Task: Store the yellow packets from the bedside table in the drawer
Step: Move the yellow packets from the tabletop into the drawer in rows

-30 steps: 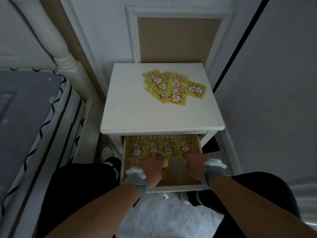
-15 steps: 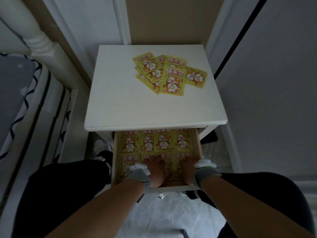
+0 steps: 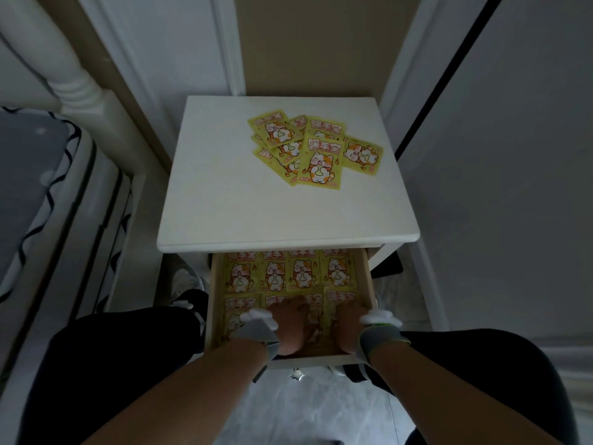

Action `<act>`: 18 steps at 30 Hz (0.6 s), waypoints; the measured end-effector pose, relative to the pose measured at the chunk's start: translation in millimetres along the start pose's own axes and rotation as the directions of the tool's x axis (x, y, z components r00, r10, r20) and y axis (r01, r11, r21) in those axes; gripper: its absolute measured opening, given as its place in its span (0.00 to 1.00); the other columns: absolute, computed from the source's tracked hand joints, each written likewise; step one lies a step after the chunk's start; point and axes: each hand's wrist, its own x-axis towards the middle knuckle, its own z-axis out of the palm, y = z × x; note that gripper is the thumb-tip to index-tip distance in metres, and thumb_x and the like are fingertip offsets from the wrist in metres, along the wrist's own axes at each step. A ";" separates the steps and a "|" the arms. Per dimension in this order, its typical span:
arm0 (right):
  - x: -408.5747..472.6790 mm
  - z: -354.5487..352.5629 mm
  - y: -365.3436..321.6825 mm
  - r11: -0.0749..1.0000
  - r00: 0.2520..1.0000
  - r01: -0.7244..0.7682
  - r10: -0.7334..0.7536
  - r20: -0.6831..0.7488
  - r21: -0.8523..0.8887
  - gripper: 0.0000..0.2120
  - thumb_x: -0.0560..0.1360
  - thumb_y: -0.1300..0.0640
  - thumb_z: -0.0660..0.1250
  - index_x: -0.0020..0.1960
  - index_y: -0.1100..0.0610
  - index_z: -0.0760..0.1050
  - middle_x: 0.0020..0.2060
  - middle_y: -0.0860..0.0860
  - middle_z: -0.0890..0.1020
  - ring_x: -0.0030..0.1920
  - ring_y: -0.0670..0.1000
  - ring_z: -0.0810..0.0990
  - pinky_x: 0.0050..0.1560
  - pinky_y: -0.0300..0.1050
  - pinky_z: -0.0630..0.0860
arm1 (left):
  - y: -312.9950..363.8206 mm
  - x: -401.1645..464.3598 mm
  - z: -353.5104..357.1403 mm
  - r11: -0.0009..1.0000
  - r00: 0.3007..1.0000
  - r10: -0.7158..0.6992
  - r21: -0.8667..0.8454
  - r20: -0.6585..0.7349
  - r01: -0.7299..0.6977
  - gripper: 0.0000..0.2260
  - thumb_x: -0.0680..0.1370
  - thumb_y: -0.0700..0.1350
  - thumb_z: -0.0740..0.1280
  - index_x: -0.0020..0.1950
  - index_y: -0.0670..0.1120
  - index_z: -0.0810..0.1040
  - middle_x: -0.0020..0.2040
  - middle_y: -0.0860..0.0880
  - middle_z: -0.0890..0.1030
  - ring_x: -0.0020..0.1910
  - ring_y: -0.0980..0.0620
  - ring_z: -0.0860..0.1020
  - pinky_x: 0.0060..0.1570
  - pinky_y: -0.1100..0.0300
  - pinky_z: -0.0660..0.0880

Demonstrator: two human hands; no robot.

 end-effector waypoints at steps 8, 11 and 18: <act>-22.6 -29.0 1.1 0.996 0.995 0.079 -0.081 -0.055 -0.030 0.13 0.74 0.46 0.57 0.54 0.48 0.75 0.54 0.49 0.82 0.52 0.55 0.82 0.52 0.48 0.78 | -18.9 -25.9 -45.7 0.997 0.988 0.077 0.007 -0.135 -0.077 0.17 0.81 0.51 0.55 0.66 0.48 0.75 0.60 0.47 0.76 0.55 0.45 0.77 0.48 0.54 0.75; -33.3 -44.2 -8.2 0.990 0.986 0.134 -0.137 -0.098 -0.037 0.14 0.75 0.47 0.56 0.52 0.50 0.76 0.49 0.50 0.82 0.44 0.53 0.81 0.43 0.44 0.77 | -24.8 -41.7 -65.6 0.997 0.989 0.060 -0.030 -0.132 -0.064 0.14 0.81 0.52 0.54 0.56 0.48 0.77 0.44 0.50 0.74 0.43 0.48 0.76 0.39 0.56 0.72; -61.4 -104.7 -34.6 0.966 0.935 0.222 -0.249 -0.252 -0.131 0.10 0.80 0.52 0.57 0.42 0.53 0.71 0.37 0.48 0.76 0.36 0.51 0.75 0.31 0.42 0.64 | -30.9 -64.9 -113.0 0.989 0.937 0.077 -0.094 -0.341 -0.115 0.14 0.82 0.49 0.55 0.41 0.46 0.72 0.35 0.44 0.77 0.29 0.48 0.69 0.31 0.54 0.65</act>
